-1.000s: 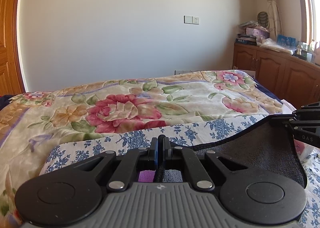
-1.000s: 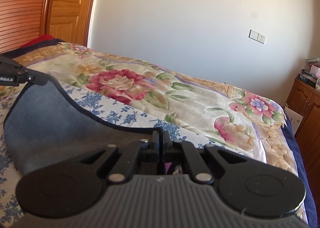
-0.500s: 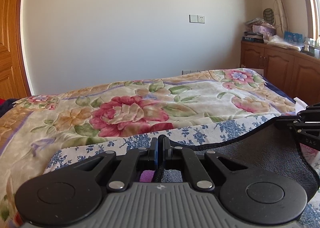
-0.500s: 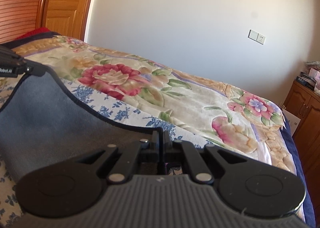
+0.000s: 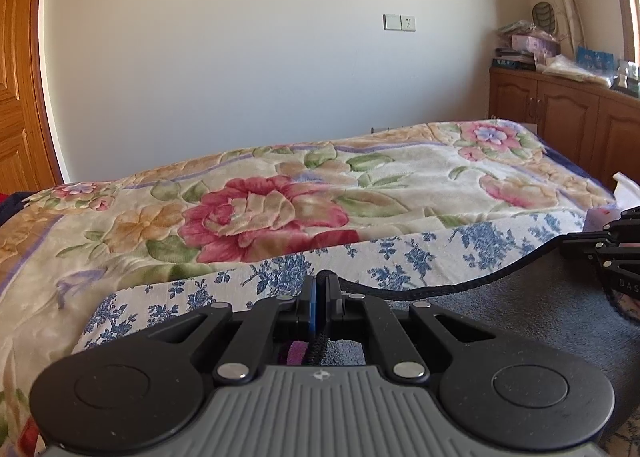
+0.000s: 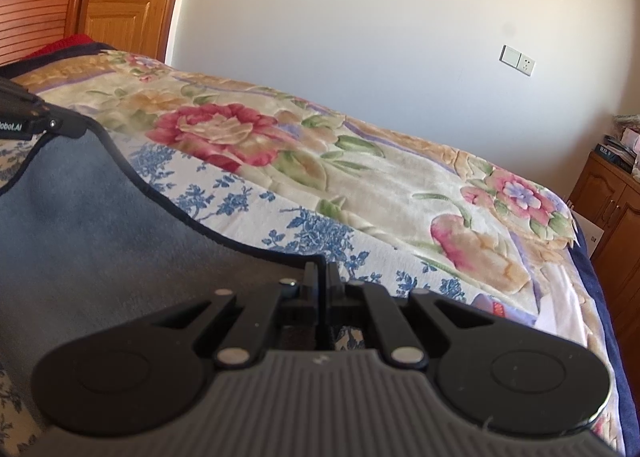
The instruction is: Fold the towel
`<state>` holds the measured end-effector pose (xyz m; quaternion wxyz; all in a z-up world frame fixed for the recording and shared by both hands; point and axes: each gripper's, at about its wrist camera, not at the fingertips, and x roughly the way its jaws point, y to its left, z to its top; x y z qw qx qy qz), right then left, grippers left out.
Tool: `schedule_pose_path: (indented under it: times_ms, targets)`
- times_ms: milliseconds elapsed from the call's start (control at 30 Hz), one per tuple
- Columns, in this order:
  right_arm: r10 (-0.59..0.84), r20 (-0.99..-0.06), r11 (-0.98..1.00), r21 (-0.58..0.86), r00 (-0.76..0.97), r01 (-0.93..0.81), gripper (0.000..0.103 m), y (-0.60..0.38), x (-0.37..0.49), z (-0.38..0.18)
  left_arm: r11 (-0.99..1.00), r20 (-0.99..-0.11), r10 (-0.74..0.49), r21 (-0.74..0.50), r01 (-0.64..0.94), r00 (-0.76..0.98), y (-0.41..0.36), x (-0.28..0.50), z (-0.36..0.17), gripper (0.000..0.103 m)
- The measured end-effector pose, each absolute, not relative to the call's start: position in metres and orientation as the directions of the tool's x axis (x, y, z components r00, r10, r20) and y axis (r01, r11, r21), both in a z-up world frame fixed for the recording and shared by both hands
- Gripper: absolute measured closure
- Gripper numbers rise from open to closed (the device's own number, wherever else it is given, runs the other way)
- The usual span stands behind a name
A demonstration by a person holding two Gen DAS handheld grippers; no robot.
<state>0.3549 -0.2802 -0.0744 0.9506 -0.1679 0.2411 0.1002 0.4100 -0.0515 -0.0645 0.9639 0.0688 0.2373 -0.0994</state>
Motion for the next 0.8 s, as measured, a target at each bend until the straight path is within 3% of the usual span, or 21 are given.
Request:
schedule_pose_path:
  times_ms: [567,600,667,700,733,800]
  targets:
    - [0.1,-0.548,0.93,-0.244,0.83,-0.273,0.098,-0.284,0.364,-0.088,0.974,-0.532,-0.131,0.088,0.209,0.836,-0.048,0.422,-0.087,0.096]
    - [0.098,-0.549,0.932,-0.243,0.83,-0.27,0.092,-0.284,0.363,-0.088,0.974,-0.534,-0.131,0.086,0.208,0.835,-0.048,0.422,-0.087,0.096]
    - [0.089,-0.545,0.936,-0.24,0.834,-0.257,0.071,-0.285,0.362,-0.088,0.974,-0.538,-0.127,0.09,0.207,0.833,-0.048,0.421,-0.088,0.089]
    - [0.091,-0.545,0.939,-0.232,0.834,-0.254,0.058,-0.286,0.362,-0.088,0.975,-0.541,-0.125,0.09,0.205,0.832,-0.048,0.421,-0.088,0.077]
    - [0.096,-0.544,0.941,-0.222,0.834,-0.254,0.052,-0.287,0.361,-0.087,0.976,-0.541,-0.119,0.092,0.2,0.833,-0.047,0.42,-0.088,0.064]
    - [0.099,-0.543,0.944,-0.214,0.834,-0.251,0.052,-0.289,0.358,-0.084,0.978,-0.533,-0.107,0.095,0.185,0.839,-0.046,0.417,-0.087,0.055]
